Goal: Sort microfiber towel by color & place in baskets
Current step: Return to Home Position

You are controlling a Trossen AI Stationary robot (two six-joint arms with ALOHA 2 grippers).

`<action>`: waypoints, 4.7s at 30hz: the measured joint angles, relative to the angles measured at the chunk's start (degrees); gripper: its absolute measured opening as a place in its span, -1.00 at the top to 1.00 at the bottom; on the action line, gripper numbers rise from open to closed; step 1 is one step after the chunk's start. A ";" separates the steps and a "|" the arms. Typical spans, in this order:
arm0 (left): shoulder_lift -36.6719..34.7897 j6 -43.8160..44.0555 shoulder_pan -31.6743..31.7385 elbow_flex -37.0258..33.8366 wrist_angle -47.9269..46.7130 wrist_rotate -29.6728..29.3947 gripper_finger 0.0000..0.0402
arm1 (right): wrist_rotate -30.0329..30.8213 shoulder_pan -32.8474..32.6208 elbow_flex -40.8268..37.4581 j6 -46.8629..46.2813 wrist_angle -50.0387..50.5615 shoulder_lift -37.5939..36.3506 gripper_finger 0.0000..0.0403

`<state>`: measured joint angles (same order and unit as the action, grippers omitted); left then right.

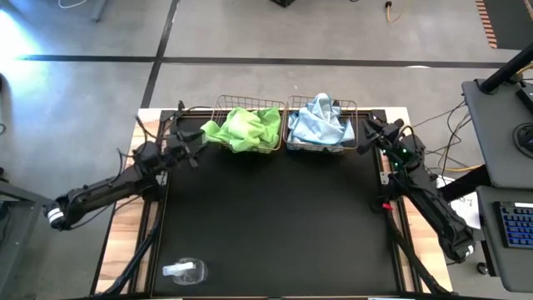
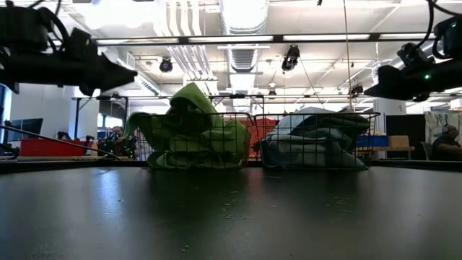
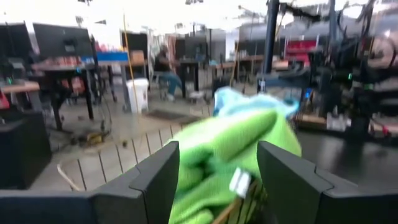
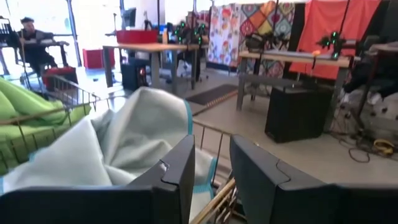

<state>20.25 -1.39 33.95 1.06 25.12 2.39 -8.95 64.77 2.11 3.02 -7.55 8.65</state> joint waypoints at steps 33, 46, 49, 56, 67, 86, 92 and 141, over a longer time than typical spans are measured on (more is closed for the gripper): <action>-20.26 0.00 0.00 0.00 -0.05 0.02 0.00 | 0.01 0.00 0.04 0.01 0.22 -8.53 0.53; -18.60 0.00 0.02 0.00 -0.26 0.01 0.00 | 0.01 0.00 0.04 0.01 0.20 -7.02 0.53; -18.03 0.00 0.02 0.00 -0.26 0.02 0.00 | 0.02 0.00 0.04 0.01 0.20 -7.02 0.53; -16.53 0.00 0.01 0.00 -0.28 0.02 0.00 | 0.02 0.00 0.04 0.01 0.20 -7.02 0.53; -13.88 0.00 0.01 0.00 -0.28 0.02 0.00 | 0.01 0.00 0.04 0.01 0.20 -7.02 0.53; -8.92 0.00 0.02 0.00 -0.28 0.02 0.00 | 0.02 0.00 0.04 0.01 0.20 -7.02 0.53; -7.48 0.00 0.02 0.00 -0.27 0.02 0.00 | 0.02 0.00 0.04 0.01 0.20 -7.02 0.53; 1.77 0.00 0.02 0.00 -0.28 0.02 0.00 | 0.00 0.00 0.02 0.01 0.17 -7.00 0.53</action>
<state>22.02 -1.39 33.98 1.06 24.84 2.42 -8.95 64.77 2.13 3.03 -7.38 1.65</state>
